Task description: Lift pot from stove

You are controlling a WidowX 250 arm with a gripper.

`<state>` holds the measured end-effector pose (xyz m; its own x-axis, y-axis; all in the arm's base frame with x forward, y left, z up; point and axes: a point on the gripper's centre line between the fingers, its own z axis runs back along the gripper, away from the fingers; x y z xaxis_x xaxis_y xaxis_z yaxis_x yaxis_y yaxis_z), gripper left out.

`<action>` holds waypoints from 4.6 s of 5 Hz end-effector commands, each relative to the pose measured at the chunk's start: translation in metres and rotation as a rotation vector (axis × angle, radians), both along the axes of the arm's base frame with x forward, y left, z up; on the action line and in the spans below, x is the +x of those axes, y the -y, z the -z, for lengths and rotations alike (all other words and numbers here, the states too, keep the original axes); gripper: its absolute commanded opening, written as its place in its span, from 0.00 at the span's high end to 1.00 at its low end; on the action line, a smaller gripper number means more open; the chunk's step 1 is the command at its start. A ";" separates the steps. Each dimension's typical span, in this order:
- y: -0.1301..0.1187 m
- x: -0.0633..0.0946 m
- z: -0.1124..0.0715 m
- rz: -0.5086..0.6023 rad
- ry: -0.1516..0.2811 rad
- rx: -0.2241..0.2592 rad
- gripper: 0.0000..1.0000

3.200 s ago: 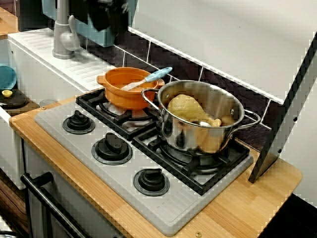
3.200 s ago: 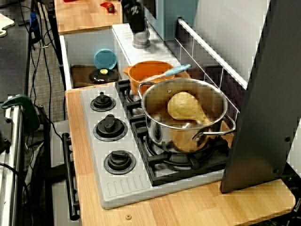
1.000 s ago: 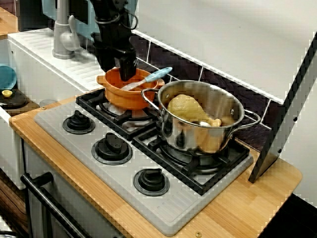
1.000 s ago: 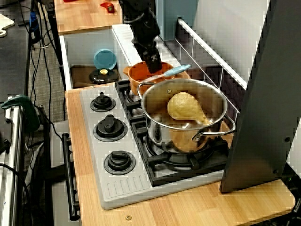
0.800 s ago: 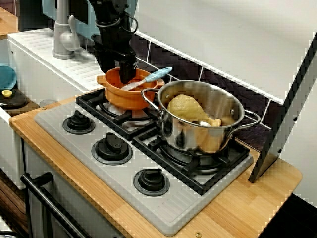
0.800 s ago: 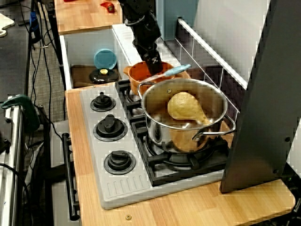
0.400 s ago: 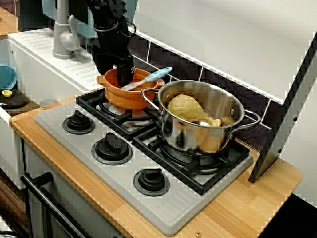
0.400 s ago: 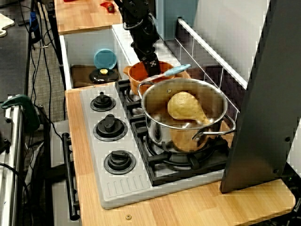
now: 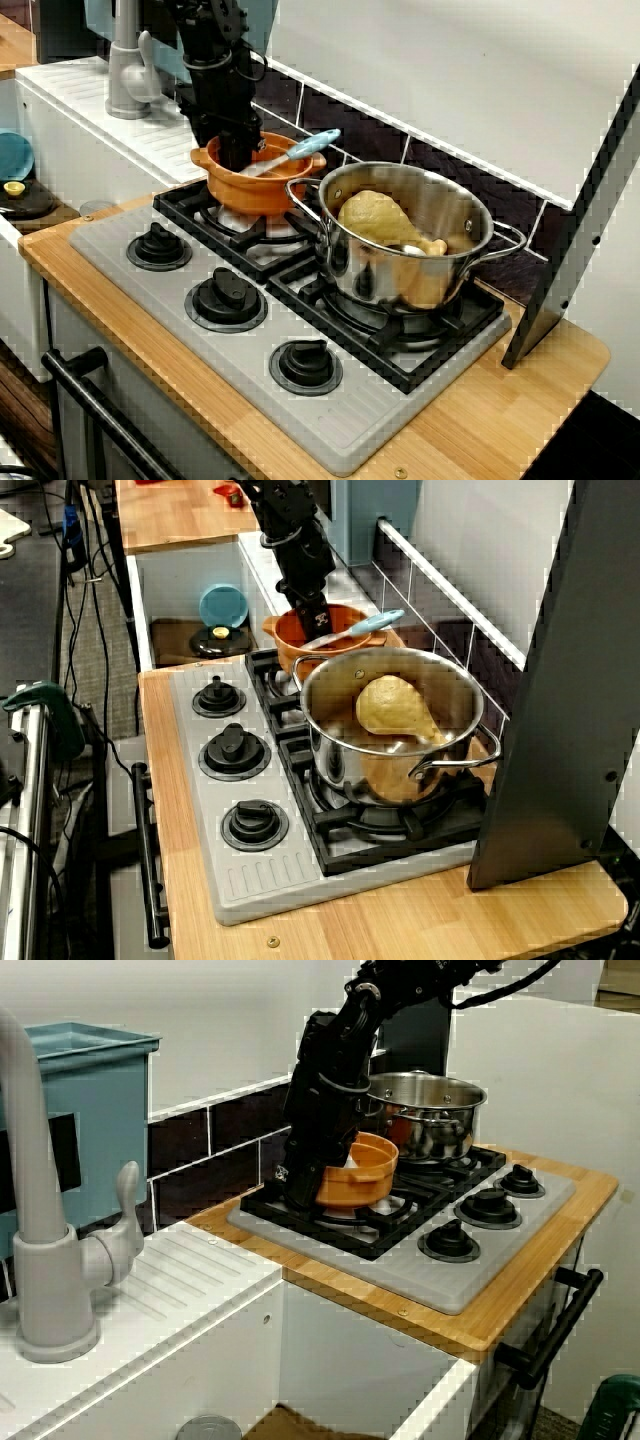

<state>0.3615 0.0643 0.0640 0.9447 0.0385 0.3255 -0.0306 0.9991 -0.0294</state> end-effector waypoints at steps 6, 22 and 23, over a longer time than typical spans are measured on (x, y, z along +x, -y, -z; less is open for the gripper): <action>-0.005 0.011 -0.052 0.026 -0.007 -0.081 1.00; 0.037 0.017 -0.168 0.097 0.092 -0.314 1.00; 0.036 0.017 -0.166 0.095 0.090 -0.311 1.00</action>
<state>0.3798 0.0258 0.1946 0.9524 0.0705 0.2966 0.0439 0.9310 -0.3623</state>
